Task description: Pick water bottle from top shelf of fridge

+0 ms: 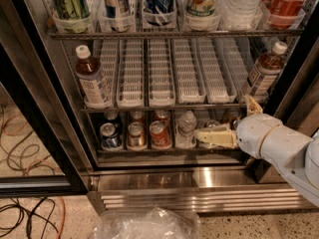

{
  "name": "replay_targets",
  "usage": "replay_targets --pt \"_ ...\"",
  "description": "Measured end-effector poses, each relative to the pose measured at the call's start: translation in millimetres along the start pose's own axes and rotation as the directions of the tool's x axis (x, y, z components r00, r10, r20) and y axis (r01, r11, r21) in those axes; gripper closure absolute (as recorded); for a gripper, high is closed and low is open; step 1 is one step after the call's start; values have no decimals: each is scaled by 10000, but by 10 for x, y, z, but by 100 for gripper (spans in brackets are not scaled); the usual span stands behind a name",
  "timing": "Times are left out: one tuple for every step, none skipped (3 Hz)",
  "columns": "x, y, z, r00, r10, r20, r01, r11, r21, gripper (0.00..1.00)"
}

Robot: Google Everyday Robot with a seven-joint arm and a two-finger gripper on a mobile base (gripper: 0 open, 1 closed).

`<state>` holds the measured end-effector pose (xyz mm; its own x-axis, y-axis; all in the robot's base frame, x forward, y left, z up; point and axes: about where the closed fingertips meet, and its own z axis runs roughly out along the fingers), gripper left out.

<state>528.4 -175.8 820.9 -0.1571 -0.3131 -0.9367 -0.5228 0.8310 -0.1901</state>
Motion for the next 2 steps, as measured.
replay_targets --pt "164 -282 -138 9911 846 1031 -950 9904 1008 0" --pt "554 -516 -436 9914 179 1296 -524 9619 2682 0"
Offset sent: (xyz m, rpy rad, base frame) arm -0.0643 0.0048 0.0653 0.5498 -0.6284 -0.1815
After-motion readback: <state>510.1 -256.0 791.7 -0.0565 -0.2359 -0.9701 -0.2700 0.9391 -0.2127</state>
